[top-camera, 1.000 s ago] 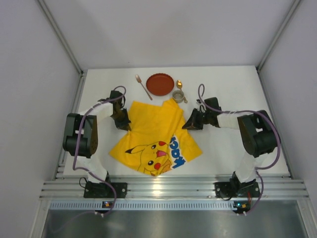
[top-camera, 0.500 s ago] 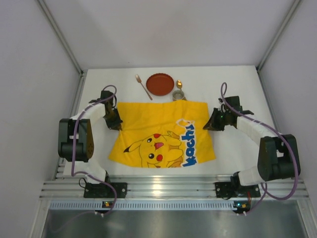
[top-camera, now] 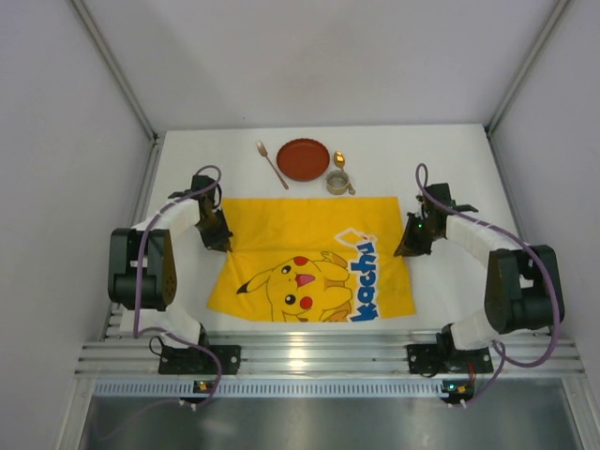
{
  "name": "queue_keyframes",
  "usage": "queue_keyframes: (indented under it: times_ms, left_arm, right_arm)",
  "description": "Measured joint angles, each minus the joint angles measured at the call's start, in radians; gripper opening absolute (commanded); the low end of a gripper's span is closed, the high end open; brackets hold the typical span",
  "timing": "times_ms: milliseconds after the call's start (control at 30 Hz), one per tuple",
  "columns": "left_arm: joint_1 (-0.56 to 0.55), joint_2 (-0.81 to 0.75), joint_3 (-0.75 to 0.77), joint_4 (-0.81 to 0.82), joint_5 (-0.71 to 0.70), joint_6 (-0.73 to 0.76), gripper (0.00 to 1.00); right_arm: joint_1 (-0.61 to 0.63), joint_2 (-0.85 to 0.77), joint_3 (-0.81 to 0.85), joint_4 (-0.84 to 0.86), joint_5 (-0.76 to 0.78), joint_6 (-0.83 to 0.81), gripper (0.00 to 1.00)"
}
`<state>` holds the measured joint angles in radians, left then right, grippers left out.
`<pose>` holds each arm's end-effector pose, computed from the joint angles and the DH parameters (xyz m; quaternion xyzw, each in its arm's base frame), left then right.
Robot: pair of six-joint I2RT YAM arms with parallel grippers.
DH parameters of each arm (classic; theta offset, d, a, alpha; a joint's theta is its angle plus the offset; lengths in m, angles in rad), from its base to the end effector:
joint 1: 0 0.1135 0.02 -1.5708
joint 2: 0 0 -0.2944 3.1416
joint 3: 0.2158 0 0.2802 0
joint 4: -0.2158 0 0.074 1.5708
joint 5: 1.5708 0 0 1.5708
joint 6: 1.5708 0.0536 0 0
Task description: Set the dinner table for one person
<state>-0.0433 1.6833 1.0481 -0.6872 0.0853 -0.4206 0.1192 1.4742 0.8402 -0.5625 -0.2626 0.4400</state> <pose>0.3398 -0.0193 0.1684 -0.1807 0.9748 -0.0696 0.1107 0.2899 0.0487 0.1757 0.1315 0.9655 0.1745 0.1418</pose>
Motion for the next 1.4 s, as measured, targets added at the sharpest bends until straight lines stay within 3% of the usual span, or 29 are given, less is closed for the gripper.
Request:
queue_keyframes:
  times_ms: [33, 67, 100, 133, 167, 200, 433, 600, 733, 833, 967, 1067, 1400]
  left_arm:
    - [0.0, -0.005, -0.003, -0.001, 0.002, -0.004, 0.01]
    - [0.0, -0.008, -0.005, -0.003, 0.004, -0.006, 0.13]
    - [0.0, -0.008, -0.005, -0.005, 0.003, -0.007, 0.27]
    - [0.0, -0.008, -0.005, -0.005, -0.001, -0.005, 0.45]
    - [0.002, -0.008, -0.005, -0.01, -0.008, -0.004, 0.98]
    - [0.003, -0.008, -0.004, -0.015, -0.012, -0.007, 0.99]
    - [0.005, -0.069, 0.05, -0.104, -0.062, -0.034, 0.99]
    - [0.005, -0.234, 0.154, -0.117, -0.137, -0.055, 0.99]
    - [0.006, -0.468, 0.152, -0.101, -0.267, -0.128, 0.99]
    - [0.013, -0.547, 0.154, -0.098, -0.296, -0.158, 0.99]
    - [0.014, -0.496, 0.15, -0.099, -0.278, -0.154, 0.98]
    - [0.015, -0.447, 0.124, -0.108, -0.251, -0.151, 0.98]
    - [0.015, -0.499, 0.05, -0.129, -0.231, -0.135, 0.97]
  right_arm:
    - [-0.001, 0.017, 0.01, -0.001, 0.003, -0.002, 0.11]
    - [-0.002, 0.031, 0.02, -0.002, 0.005, -0.002, 0.22]
    - [-0.004, 0.048, 0.032, -0.005, 0.011, -0.005, 0.51]
    - [-0.007, 0.064, 0.046, -0.008, 0.023, -0.007, 0.62]
    - [-0.011, 0.074, 0.055, -0.009, 0.035, -0.014, 0.87]
    - [-0.017, 0.082, 0.068, -0.014, 0.043, -0.018, 0.99]
    - [-0.022, 0.085, 0.217, -0.083, 0.077, -0.039, 1.0]
    - [0.003, 0.128, 0.475, -0.099, 0.079, -0.019, 1.0]
    - [0.053, 0.28, 0.735, -0.081, 0.11, 0.005, 1.0]
    - [0.097, 0.444, 0.94, -0.1, 0.142, 0.017, 0.96]
    - [0.143, 0.704, 1.235, -0.159, 0.163, 0.031, 0.77]
    - [0.164, 0.857, 1.382, -0.218, 0.169, 0.043, 0.71]
    - [0.215, 0.953, 1.406, -0.325, 0.189, 0.061, 0.61]
